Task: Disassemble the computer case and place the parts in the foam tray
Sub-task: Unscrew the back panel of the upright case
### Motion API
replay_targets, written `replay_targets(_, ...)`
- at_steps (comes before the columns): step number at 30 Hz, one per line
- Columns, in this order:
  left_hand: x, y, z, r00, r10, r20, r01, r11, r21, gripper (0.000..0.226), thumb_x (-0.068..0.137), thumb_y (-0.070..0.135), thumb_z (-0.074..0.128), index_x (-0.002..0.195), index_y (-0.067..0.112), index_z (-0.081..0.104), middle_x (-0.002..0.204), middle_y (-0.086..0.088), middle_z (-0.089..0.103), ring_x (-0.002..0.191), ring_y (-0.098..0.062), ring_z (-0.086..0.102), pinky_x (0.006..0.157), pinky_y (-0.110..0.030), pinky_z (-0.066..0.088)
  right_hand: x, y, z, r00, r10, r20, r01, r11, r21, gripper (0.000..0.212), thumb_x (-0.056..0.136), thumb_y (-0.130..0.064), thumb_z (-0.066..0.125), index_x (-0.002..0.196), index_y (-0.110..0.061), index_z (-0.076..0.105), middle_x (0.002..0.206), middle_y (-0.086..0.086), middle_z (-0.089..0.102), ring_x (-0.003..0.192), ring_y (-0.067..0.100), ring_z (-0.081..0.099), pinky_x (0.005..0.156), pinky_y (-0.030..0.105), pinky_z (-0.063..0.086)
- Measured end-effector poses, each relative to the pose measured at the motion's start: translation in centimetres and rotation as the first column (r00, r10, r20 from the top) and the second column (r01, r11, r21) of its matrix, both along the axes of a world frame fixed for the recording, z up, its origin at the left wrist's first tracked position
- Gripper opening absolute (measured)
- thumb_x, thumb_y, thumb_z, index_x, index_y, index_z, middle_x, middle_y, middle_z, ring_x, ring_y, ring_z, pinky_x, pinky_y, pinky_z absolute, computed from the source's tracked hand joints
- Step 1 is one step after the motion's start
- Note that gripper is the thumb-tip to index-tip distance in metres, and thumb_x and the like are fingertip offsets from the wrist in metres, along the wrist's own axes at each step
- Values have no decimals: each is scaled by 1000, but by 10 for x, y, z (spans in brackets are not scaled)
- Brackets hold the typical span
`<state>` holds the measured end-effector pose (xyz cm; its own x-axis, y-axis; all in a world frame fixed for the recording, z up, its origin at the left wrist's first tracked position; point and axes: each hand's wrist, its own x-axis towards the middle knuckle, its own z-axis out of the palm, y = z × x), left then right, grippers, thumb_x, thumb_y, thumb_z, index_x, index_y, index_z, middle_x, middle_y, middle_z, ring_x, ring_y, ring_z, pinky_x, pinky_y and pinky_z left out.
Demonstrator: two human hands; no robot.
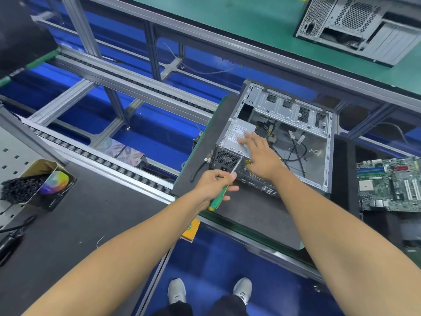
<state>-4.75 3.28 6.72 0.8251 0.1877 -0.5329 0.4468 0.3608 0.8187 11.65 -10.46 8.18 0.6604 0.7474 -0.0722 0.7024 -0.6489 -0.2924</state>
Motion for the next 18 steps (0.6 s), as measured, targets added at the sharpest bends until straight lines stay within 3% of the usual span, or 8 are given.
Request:
replay_targets(5, 1, 0, 3, 999, -35, -29, 32, 995, -99, 36, 103, 36, 61, 119, 5, 64, 99, -12, 75, 94, -21, 78, 69, -38, 63, -1, 0, 1, 1000, 0, 0, 0, 1000, 2, 87, 78, 3, 64, 154, -24, 33, 167, 2, 18, 155, 23, 7, 119, 43, 27)
replay_targets(8, 4, 2, 7, 994, -76, -77, 63, 986, -154, 43, 108, 42, 48, 123, 5, 66, 84, -8, 76, 75, -17, 75, 59, -28, 58, -2, 0, 2, 1000, -4, 5, 4, 1000, 0, 87, 77, 3, 63, 155, -23, 33, 167, 3, 19, 155, 24, 7, 118, 43, 28)
replay_targets(11, 5, 6, 5, 993, -84, -81, 71, 987, -145, 44, 109, 40, 46, 125, 3, 64, 78, -6, 70, 60, -12, 61, 51, -23, 48, -2, 1, 2, 1000, -4, -2, 4, 1000, -10, 87, 77, 2, 63, 155, -24, 33, 167, 2, 19, 155, 23, 7, 119, 44, 28)
replay_targets(15, 10, 4, 5, 997, -71, 1, 71, 997, -42, 40, 101, 38, 63, 118, 4, 49, 89, -13, 65, 56, -13, 54, 46, -25, 44, -2, 1, 4, 1000, -5, -6, 4, 1000, -22, 89, 76, 2, 62, 155, -25, 32, 167, 1, 17, 155, 22, 7, 117, 44, 31)
replay_targets(18, 12, -3, 2, 998, -54, 33, 51, 994, 94, 42, 86, 19, 84, 107, 8, 48, 82, -10, 59, 56, -14, 56, 44, -26, 45, -2, 1, 5, 1000, -14, -6, 13, 999, -29, 89, 76, 2, 62, 155, -26, 32, 167, -1, 17, 155, 21, 7, 110, 43, 39)
